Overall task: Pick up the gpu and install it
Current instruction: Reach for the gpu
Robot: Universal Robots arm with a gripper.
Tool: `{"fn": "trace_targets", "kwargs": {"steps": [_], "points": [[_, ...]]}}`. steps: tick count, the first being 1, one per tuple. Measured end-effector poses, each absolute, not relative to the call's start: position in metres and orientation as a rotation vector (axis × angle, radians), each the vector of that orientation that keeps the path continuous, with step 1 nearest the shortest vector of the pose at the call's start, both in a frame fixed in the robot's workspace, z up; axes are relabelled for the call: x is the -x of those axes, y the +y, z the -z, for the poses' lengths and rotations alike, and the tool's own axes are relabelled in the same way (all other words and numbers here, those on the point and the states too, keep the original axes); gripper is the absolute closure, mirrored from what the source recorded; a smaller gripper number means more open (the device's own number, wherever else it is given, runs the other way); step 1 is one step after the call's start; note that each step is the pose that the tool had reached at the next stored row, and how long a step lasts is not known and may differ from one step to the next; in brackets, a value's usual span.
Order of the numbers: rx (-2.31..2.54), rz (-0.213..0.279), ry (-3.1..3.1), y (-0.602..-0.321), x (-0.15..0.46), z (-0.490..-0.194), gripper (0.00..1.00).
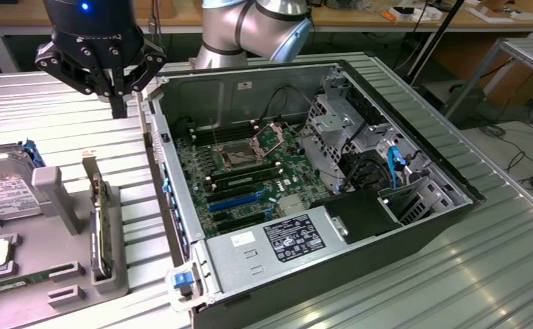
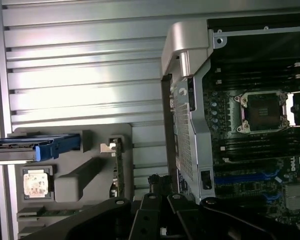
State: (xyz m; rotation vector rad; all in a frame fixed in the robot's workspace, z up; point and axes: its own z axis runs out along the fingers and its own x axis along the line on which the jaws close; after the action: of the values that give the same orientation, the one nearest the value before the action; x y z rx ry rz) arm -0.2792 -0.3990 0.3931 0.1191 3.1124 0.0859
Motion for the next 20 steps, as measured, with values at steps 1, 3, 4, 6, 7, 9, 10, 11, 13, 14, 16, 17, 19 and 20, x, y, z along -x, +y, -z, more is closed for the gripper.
{"fn": "trace_targets", "kwargs": {"steps": [1,3,4,6,7,9,10,11,13,14,16,17,19,20], "points": [[-0.119,-0.086,3.112,-0.399,0.280,-0.393,0.89],[-0.119,-0.086,3.112,-0.399,0.281,-0.393,0.89],[-0.119,-0.086,3.112,-0.399,0.282,-0.393,0.89],[-0.119,-0.086,3.112,-0.399,0.285,-0.393,0.89],[-0.119,-0.086,3.112,-0.399,0.286,-0.393,0.89],[-0.119,-0.086,3.112,-0.399,0.288,-0.393,0.89],[-0.119,-0.086,3.112,-0.399,0.288,-0.393,0.89],[-0.119,-0.086,3.112,-0.399,0.289,-0.393,0.89],[-0.119,-0.086,3.112,-0.399,0.290,-0.393,0.89],[-0.119,-0.086,3.112,-0.399,0.291,-0.393,0.89],[-0.119,-0.086,3.112,-0.399,0.292,-0.393,0.89],[-0.119,-0.086,3.112,-0.399,0.293,-0.393,0.89],[-0.119,-0.086,3.112,-0.399,0.294,-0.393,0.89],[-0.119,-0.086,3.112,-0.399,0.296,-0.393,0.89]]}}
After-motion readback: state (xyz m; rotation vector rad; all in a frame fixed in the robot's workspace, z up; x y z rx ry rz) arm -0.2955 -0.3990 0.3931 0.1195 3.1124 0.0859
